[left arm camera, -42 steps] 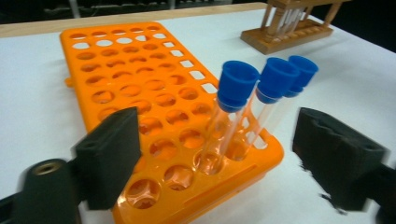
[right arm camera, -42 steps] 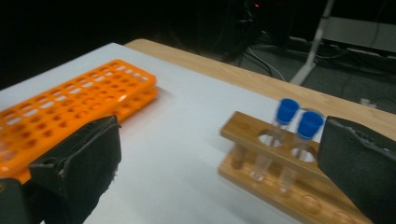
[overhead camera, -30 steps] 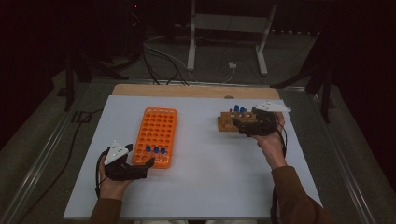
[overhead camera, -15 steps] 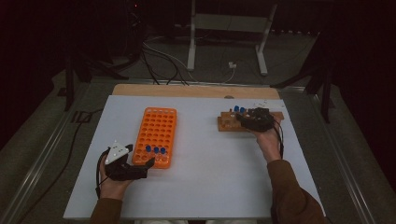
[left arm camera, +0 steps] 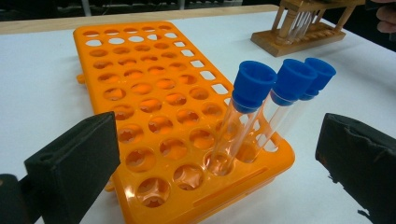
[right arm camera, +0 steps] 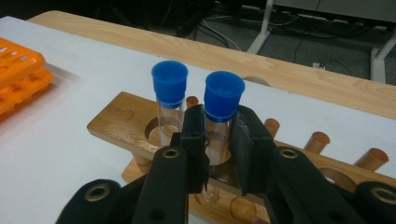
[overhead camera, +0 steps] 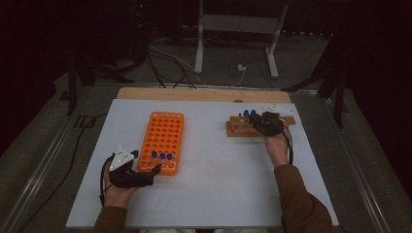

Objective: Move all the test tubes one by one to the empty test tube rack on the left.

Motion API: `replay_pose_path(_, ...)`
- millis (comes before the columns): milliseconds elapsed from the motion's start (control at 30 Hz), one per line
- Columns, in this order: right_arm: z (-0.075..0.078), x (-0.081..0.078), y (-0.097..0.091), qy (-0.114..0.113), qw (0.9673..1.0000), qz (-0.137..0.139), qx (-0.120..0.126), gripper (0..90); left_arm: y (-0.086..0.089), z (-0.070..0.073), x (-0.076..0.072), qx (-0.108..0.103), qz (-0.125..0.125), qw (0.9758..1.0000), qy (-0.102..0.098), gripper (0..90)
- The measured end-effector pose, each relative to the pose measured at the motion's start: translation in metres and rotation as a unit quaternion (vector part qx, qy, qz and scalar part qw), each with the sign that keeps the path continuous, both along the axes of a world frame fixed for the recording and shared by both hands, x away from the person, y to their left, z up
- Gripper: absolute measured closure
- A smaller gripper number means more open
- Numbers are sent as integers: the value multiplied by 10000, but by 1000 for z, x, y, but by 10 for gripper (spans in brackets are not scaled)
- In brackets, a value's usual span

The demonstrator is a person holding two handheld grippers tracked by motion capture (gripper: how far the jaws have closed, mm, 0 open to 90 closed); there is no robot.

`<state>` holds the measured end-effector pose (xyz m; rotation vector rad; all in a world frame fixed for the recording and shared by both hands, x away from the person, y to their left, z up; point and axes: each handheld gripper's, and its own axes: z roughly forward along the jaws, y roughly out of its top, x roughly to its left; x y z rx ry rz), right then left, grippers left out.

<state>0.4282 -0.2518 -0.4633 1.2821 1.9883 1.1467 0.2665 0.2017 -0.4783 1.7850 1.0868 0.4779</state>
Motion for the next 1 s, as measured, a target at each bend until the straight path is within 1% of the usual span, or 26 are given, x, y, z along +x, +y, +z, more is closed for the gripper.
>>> replay_pose_path(133, -1, 1, 4, -38, 10000, 2, -76, 758, 0, 0, 0, 0, -4, 10000, -1, 7)
replay_pose_path(300, -2, 0, 5, -97, 9999, -43, -96, 762, 0, 0, 0, 6, -17, 10000, 6, 7)
replay_pose_path(467, -2, 0, 6, -107, 9999, -69, -100, 769, 0, 0, -1, 11, -24, 10000, -10, 7)
replay_pose_path(533, -2, 0, 5, -109, 9999, -90, -58, 770, 0, 0, -1, 10, -21, 10000, -6, 7)
replay_pose_path(600, -1, -1, 3, -105, 9999, -95, 54, 769, 0, 0, -1, 8, -18, 10000, -3, 7)
replay_pose_path(767, 4, -3, 0, -186, 9998, -71, 101, 770, 0, 0, 0, 8, -16, 10000, 3, 7)
replay_pose_path(867, 8, -6, -1, -252, 9995, -36, 172, 770, 0, 0, -1, 15, -10, 10000, -6, 7)
replay_pose_path(1000, 16, -10, -2, -378, 9992, -2, 154, 771, 0, 0, -1, 9, -7, 10000, -2, 7)
